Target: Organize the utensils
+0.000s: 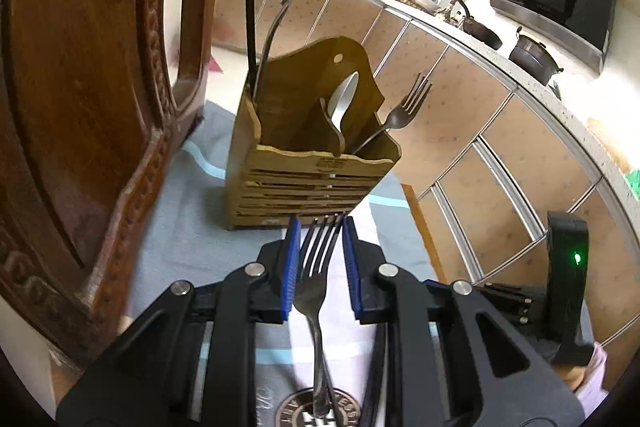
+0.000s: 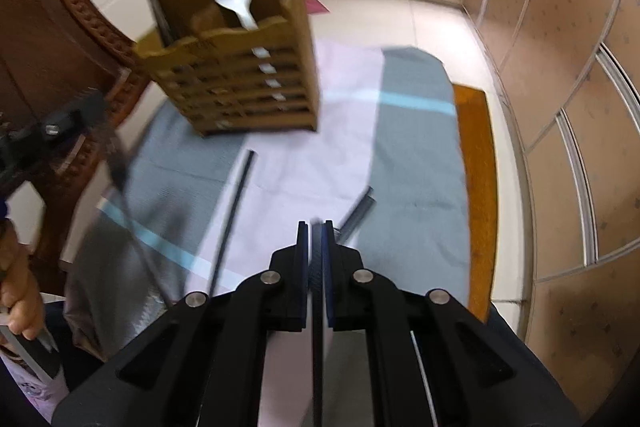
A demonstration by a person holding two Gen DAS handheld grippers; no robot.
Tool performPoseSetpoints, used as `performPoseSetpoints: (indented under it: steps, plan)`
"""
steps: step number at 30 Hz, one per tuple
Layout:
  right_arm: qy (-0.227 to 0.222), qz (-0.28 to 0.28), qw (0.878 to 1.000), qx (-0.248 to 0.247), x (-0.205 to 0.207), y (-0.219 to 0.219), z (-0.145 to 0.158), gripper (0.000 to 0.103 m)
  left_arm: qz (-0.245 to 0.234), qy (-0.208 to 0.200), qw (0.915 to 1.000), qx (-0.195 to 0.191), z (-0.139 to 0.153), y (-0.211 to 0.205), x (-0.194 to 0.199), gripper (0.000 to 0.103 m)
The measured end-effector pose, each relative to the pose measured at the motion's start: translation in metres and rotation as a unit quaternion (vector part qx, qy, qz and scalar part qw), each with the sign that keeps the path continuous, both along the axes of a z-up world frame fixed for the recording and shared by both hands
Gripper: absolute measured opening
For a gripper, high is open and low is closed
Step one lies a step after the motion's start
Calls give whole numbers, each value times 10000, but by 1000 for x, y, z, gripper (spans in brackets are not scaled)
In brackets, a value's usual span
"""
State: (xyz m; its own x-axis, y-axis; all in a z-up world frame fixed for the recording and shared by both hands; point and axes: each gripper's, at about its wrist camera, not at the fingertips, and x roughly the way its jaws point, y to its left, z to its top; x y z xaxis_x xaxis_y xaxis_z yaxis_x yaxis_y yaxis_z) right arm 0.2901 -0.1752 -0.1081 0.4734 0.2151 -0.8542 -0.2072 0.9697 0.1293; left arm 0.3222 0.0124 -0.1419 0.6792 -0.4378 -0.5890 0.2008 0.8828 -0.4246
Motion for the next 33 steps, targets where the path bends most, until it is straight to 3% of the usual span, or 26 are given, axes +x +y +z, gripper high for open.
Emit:
performPoseSetpoints:
  steps: [8,12,18,21,24,26,27,29,31,33]
  plan:
    - [187,-227,9996,-57,6,-13,-11,7,148,340,9993,17,-1,5,8,20]
    - [320,-309,9990,11,4,-20,-23,8,342,336,9984,305,9,4,3,19]
    - [396,-137,9980,482,-6,-14,-29,9,467,315,9977,377,18,-5,-8,19]
    - [240,173,9960,846,-15,-2,-22,25,483,225,9973,499,26,-13,-19,19]
    - [93,460,9923,1149,-24,10,-14,28,518,180,9964,647,33,-21,-28,19]
    - [36,735,9887,1308,-31,23,-10,46,521,182,9960,697,38,-25,-33,19]
    - [-42,844,9875,1329,-34,32,-9,47,543,194,9958,711,40,-26,-35,19]
    - [-188,1016,9860,1309,-38,47,-7,48,552,210,9958,702,43,-27,-39,19]
    - [-271,1088,9851,1306,-38,59,-9,45,522,250,9963,636,44,-27,-42,11]
    - [-257,1149,9811,1535,-35,66,-12,26,458,259,9970,563,43,-27,-46,10]
